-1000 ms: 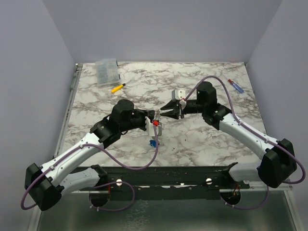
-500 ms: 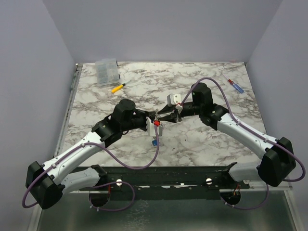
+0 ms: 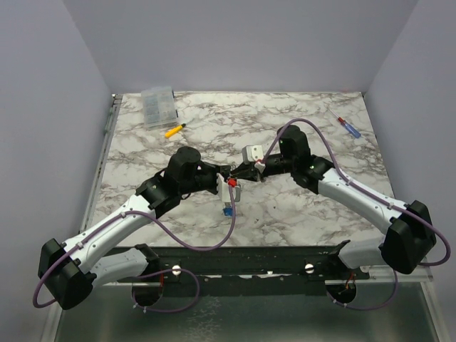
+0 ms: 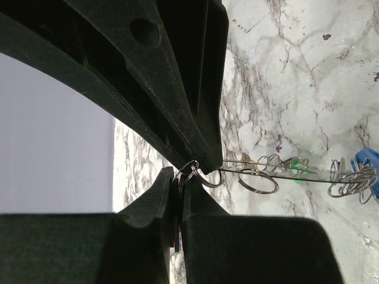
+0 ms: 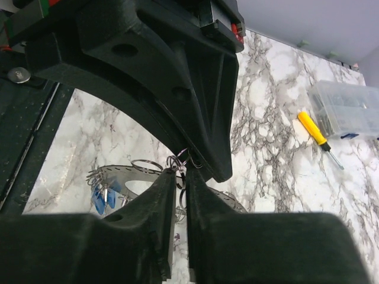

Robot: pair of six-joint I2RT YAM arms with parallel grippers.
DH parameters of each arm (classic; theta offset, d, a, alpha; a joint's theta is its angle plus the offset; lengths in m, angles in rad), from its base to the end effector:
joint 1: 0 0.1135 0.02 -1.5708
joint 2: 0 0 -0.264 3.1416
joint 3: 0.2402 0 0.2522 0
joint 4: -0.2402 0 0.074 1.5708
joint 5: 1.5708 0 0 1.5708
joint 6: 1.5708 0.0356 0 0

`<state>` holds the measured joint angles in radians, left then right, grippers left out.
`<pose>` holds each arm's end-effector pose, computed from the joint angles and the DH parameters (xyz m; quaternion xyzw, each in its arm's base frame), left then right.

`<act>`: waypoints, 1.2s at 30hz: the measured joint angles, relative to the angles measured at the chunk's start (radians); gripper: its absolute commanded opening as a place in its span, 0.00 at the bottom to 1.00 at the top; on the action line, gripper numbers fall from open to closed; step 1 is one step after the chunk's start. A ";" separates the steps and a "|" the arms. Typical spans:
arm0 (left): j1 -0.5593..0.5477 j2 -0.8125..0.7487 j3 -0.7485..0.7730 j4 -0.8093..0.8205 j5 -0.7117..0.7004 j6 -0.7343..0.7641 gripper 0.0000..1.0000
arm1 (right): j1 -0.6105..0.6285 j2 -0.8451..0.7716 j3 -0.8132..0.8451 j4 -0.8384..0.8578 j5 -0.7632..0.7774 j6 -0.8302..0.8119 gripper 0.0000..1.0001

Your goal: Remove the keys from the keyring

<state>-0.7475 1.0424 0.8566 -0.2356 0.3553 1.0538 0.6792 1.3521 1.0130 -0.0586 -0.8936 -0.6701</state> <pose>0.1652 -0.1700 0.3113 0.7071 0.4378 -0.0650 0.5514 0.2179 0.2116 0.3090 -0.6559 0.4372 0.3621 0.4975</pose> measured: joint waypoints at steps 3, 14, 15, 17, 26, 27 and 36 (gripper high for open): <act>0.000 0.000 0.000 -0.007 0.000 -0.002 0.00 | 0.002 0.000 0.000 0.001 0.013 -0.010 0.01; 0.001 -0.013 0.000 -0.019 -0.014 -0.027 0.00 | -0.012 -0.011 -0.005 0.014 0.034 0.037 0.01; 0.001 -0.017 0.000 -0.021 -0.015 -0.029 0.00 | -0.018 -0.014 -0.007 0.024 0.031 0.051 0.01; 0.001 -0.029 0.000 -0.020 -0.016 -0.030 0.00 | -0.030 -0.019 -0.012 0.051 0.013 0.087 0.01; 0.001 -0.053 0.000 -0.012 -0.016 -0.036 0.00 | -0.085 -0.021 -0.078 0.284 -0.109 0.379 0.01; 0.001 -0.054 0.000 -0.012 -0.015 -0.036 0.00 | -0.092 -0.021 -0.085 0.305 -0.115 0.403 0.01; 0.001 -0.055 0.000 -0.005 -0.015 -0.035 0.00 | -0.125 0.008 -0.248 0.802 -0.132 0.872 0.01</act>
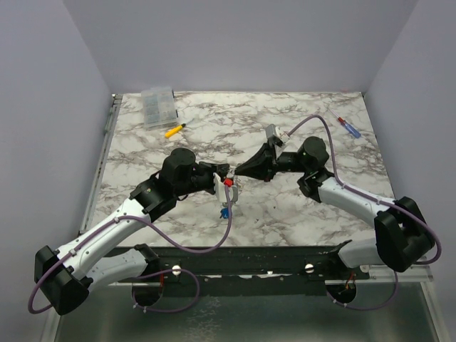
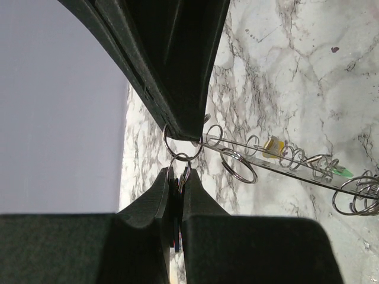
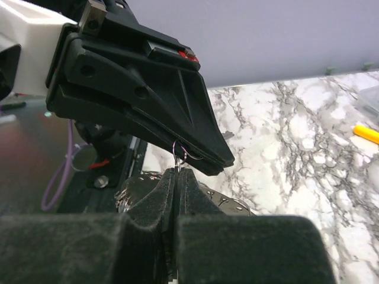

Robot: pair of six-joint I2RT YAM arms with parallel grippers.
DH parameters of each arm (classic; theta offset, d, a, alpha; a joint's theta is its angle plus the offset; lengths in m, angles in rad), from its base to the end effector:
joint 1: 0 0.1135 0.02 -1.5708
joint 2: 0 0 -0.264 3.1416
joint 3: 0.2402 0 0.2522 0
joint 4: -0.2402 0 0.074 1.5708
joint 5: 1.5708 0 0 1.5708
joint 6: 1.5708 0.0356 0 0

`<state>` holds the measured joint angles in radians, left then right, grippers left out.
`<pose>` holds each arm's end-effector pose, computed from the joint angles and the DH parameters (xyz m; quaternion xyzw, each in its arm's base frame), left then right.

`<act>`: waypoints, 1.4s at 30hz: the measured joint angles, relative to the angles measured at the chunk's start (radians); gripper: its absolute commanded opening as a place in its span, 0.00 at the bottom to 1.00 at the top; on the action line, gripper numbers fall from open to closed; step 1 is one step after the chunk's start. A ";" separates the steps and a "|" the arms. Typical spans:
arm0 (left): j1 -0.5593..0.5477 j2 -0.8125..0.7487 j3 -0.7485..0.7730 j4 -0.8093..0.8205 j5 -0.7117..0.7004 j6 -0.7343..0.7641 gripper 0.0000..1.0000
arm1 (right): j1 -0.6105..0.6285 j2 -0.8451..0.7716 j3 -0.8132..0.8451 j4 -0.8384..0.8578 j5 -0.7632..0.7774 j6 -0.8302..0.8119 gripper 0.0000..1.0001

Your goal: Remove the keys from the keyring

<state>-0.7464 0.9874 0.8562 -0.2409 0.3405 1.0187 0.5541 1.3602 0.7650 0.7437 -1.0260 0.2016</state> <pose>0.1575 -0.1618 0.3222 0.6892 0.4431 -0.0631 0.5698 0.2329 0.1799 0.2977 -0.4658 0.4947 0.5413 0.4953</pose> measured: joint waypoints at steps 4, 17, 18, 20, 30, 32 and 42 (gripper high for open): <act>0.000 -0.002 0.000 0.006 0.000 0.000 0.00 | -0.006 0.031 -0.045 0.190 0.011 0.177 0.01; -0.008 -0.022 -0.013 0.039 0.001 0.018 0.00 | -0.006 0.095 -0.066 0.469 0.053 0.467 0.01; -0.009 -0.022 -0.016 0.042 0.001 0.022 0.00 | -0.006 0.098 -0.067 0.477 0.056 0.481 0.01; -0.017 -0.022 -0.024 0.048 0.000 0.032 0.00 | -0.006 0.105 -0.067 0.493 0.061 0.502 0.01; -0.034 -0.023 -0.034 0.061 -0.030 0.011 0.00 | -0.006 0.133 -0.084 0.584 0.064 0.583 0.01; -0.034 -0.026 -0.034 0.061 -0.033 -0.008 0.00 | -0.006 0.142 -0.086 0.607 0.064 0.601 0.01; -0.023 -0.045 -0.036 0.075 -0.034 -0.111 0.00 | -0.007 0.154 -0.102 0.696 0.051 0.647 0.01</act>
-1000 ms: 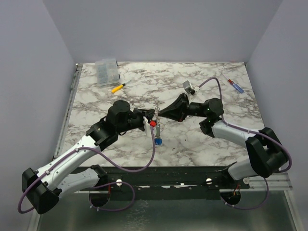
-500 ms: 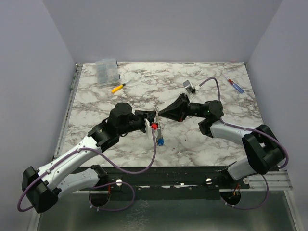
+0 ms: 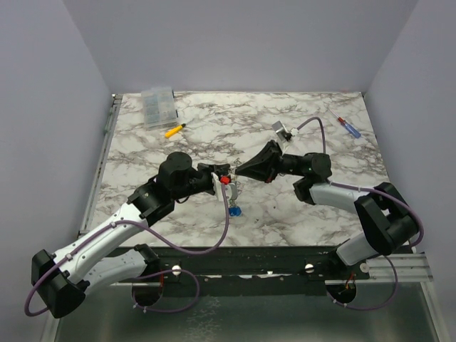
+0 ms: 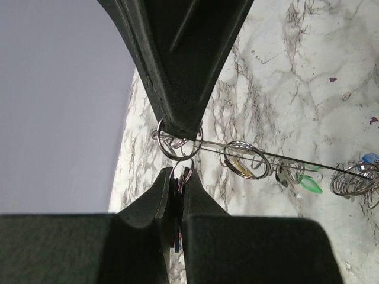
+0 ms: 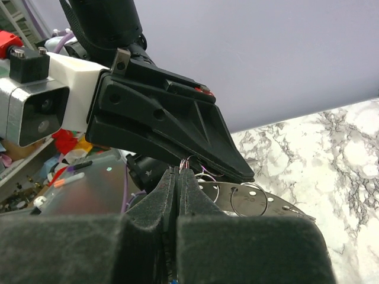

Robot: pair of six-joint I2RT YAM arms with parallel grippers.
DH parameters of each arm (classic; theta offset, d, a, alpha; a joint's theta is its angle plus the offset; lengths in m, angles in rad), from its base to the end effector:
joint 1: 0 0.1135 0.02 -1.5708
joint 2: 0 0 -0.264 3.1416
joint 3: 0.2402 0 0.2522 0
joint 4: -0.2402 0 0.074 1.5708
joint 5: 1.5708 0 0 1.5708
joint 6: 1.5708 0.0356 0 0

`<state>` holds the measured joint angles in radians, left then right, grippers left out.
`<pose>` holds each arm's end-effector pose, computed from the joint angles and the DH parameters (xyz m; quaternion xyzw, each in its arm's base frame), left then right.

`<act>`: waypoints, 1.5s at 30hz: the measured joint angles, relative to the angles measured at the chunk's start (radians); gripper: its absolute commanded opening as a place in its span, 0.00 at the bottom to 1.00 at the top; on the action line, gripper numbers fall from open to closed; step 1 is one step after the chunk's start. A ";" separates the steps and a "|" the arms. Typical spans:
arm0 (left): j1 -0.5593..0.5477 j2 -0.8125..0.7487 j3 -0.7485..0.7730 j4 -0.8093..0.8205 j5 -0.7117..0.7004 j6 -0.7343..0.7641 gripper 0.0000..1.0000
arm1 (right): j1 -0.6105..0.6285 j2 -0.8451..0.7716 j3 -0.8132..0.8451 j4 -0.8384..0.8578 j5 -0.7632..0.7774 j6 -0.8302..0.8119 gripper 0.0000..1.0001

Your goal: Remove the keys from the keyring

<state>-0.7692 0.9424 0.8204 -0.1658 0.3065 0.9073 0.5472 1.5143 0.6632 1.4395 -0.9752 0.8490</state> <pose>0.1497 -0.1599 0.3262 0.6498 0.4616 -0.0812 0.5984 0.2322 0.1760 0.2846 -0.3458 0.4741 0.6700 0.4547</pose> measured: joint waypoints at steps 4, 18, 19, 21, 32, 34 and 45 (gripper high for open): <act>0.003 0.010 0.008 0.000 0.001 -0.020 0.00 | 0.000 -0.001 -0.011 0.003 -0.007 -0.010 0.01; 0.011 0.069 0.084 -0.061 0.027 0.029 0.00 | 0.002 -0.017 0.000 -0.133 -0.044 -0.179 0.01; 0.011 0.076 0.089 -0.063 0.027 0.038 0.00 | 0.004 -0.018 0.010 -0.164 -0.048 -0.203 0.01; 0.010 0.085 0.096 -0.075 0.023 0.058 0.00 | 0.008 -0.019 0.038 -0.243 -0.063 -0.258 0.01; -0.008 0.122 0.180 -0.171 -0.031 0.093 0.00 | -0.002 -0.064 0.125 -0.524 -0.114 -0.469 0.33; -0.012 0.126 0.192 -0.181 -0.038 0.080 0.00 | -0.016 -0.076 0.130 -0.554 -0.114 -0.484 0.44; -0.012 0.195 0.273 -0.286 -0.129 -0.055 0.00 | -0.172 -0.154 0.204 -0.747 -0.083 -0.570 0.59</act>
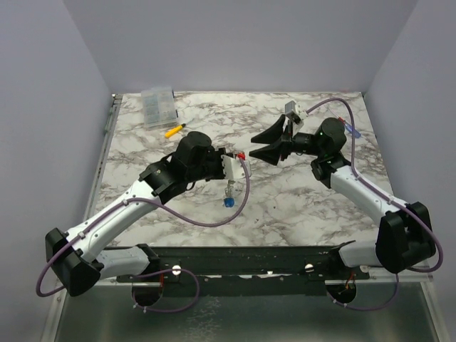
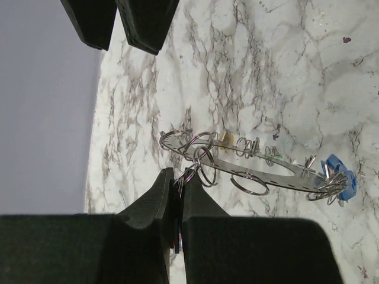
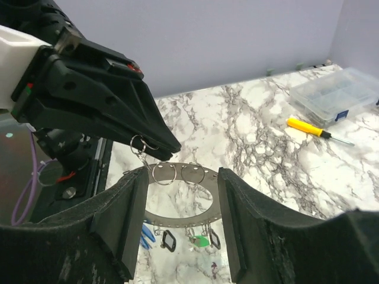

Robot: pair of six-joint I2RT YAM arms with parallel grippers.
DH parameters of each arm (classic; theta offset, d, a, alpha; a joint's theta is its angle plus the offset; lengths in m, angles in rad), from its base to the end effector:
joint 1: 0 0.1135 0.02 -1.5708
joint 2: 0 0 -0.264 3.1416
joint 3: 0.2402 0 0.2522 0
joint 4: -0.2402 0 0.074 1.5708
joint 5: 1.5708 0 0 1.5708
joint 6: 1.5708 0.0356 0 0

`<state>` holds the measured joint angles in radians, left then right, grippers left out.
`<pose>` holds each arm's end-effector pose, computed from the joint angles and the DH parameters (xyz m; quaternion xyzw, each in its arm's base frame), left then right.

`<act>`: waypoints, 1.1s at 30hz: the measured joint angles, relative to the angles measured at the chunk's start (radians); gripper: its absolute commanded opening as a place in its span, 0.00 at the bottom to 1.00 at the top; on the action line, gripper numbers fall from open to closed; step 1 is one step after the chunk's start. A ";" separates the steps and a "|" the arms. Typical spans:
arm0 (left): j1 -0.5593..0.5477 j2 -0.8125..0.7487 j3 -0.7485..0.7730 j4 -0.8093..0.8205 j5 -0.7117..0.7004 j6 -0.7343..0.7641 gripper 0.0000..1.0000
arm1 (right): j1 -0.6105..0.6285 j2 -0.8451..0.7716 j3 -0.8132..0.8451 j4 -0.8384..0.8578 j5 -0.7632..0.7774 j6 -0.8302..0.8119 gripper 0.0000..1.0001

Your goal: Remove the keys from the keyring

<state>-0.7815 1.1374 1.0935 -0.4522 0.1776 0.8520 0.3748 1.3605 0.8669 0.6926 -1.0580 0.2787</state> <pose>0.1747 -0.1822 0.3504 0.6548 0.5527 -0.0582 0.5122 0.2666 0.1382 0.3265 -0.4163 0.5274 0.5172 0.5301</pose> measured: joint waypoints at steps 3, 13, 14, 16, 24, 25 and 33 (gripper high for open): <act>0.000 0.044 0.048 -0.039 -0.032 -0.051 0.00 | 0.000 -0.013 0.036 -0.090 0.006 -0.048 0.59; 0.000 0.180 0.244 -0.180 -0.112 -0.260 0.00 | 0.000 -0.034 0.070 -0.336 0.006 -0.165 0.59; 0.000 0.193 0.264 -0.194 -0.116 -0.290 0.00 | 0.000 -0.037 0.074 -0.352 0.006 -0.173 0.59; 0.000 0.216 0.296 -0.214 -0.118 -0.327 0.00 | 0.000 -0.046 0.079 -0.375 0.006 -0.184 0.58; 0.000 0.303 0.399 -0.280 -0.114 -0.484 0.00 | 0.000 -0.061 0.080 -0.404 0.006 -0.201 0.51; 0.000 0.307 0.405 -0.286 -0.112 -0.497 0.00 | 0.000 -0.061 0.080 -0.403 0.006 -0.201 0.50; 0.000 0.342 0.443 -0.298 -0.066 -0.583 0.00 | 0.002 -0.061 0.080 -0.357 0.006 -0.145 0.49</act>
<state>-0.7811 1.4796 1.5368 -0.7506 0.1120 0.2687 0.3767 1.2991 0.9470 0.3359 -1.0515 0.1333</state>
